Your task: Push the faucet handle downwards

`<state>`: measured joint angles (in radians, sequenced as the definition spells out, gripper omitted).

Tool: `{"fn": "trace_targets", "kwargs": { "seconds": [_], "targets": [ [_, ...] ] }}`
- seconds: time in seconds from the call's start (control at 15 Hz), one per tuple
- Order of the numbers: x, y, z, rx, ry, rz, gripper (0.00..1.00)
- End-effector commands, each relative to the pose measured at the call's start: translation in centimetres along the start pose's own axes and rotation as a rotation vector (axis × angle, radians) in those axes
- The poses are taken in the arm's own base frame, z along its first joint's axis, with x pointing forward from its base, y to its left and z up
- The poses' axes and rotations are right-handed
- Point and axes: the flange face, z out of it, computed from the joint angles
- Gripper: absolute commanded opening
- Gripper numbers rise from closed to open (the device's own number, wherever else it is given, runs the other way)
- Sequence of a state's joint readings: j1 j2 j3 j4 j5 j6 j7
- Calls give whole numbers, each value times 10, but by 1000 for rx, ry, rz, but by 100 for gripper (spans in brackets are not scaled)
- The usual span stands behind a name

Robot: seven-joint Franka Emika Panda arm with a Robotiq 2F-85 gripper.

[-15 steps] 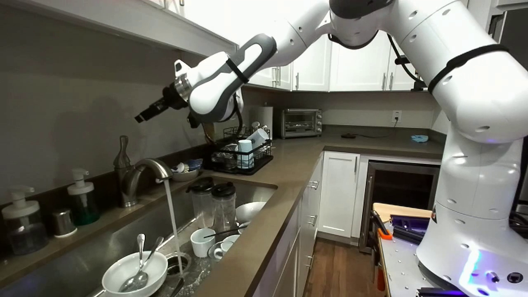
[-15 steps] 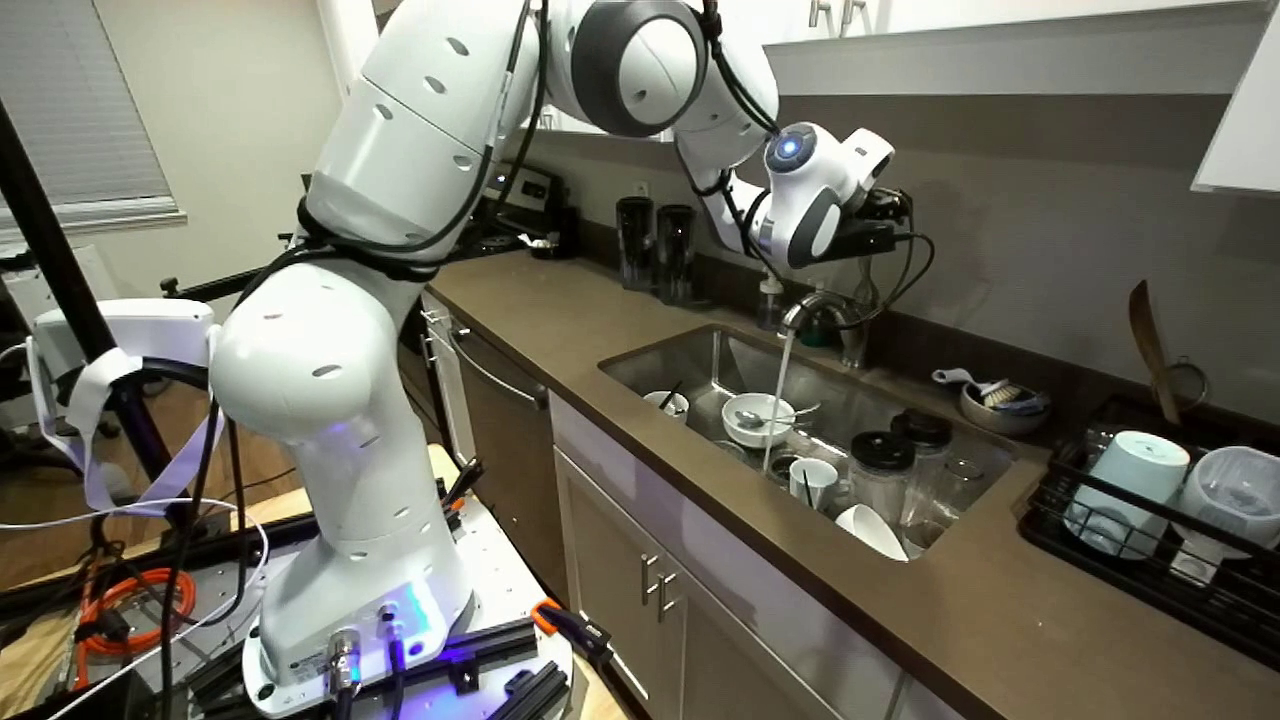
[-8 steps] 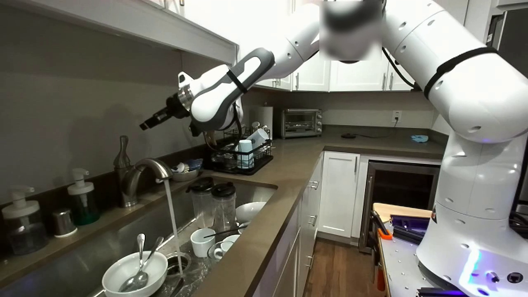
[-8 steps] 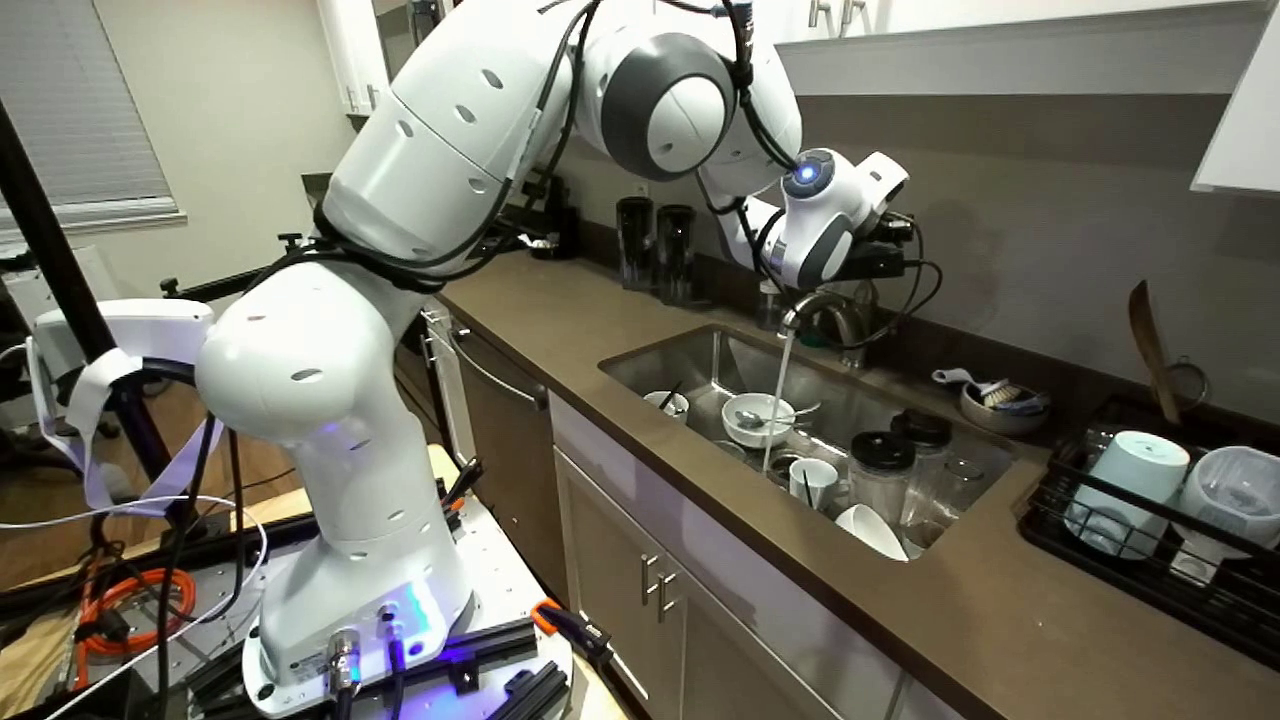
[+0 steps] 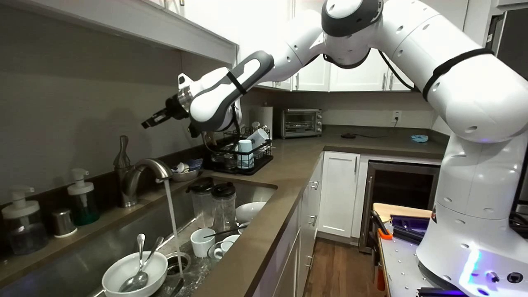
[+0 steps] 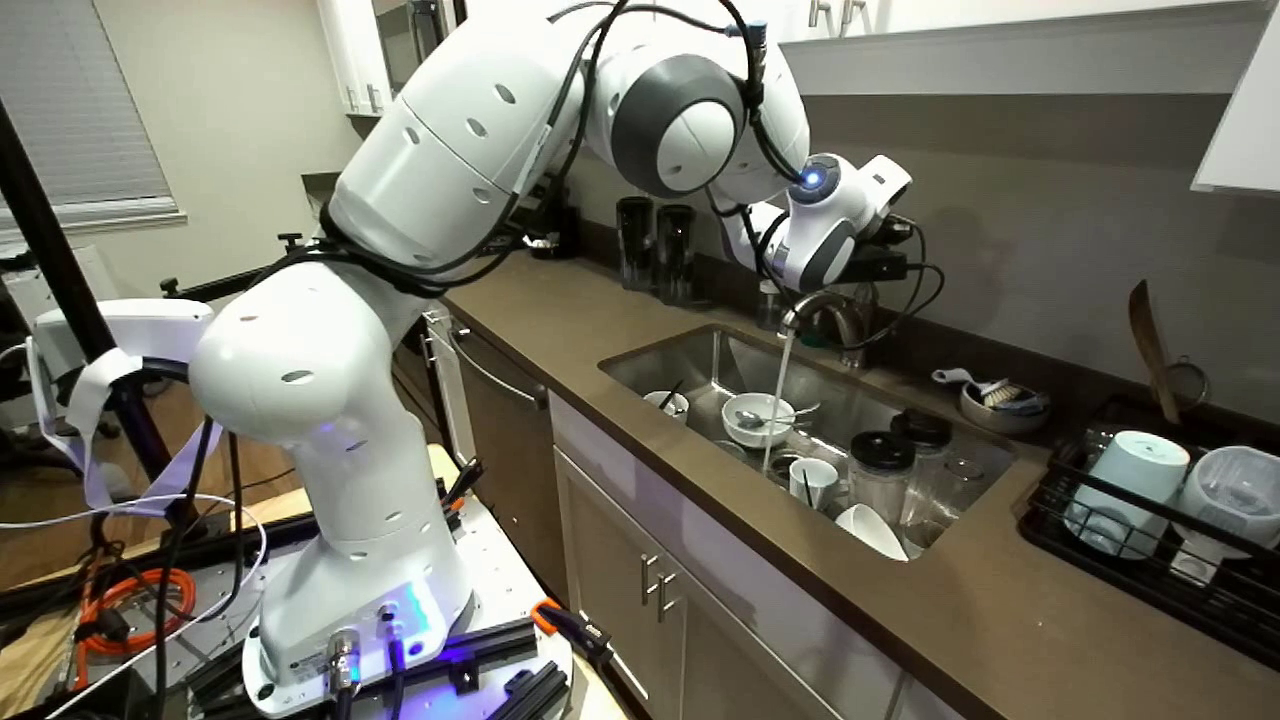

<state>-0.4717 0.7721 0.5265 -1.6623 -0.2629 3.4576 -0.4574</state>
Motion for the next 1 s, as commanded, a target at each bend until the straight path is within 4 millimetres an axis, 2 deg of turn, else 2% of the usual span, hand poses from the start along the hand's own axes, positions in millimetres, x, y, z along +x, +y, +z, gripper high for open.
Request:
{"fn": "trace_targets", "kwargs": {
  "seconds": [0.0, 0.53, 0.93],
  "targets": [
    [4, -7, 10, 18, 29, -18, 0],
    [6, -23, 28, 22, 35, 6, 0],
    [4, -48, 34, 42, 11, 4, 0]
  ]
}}
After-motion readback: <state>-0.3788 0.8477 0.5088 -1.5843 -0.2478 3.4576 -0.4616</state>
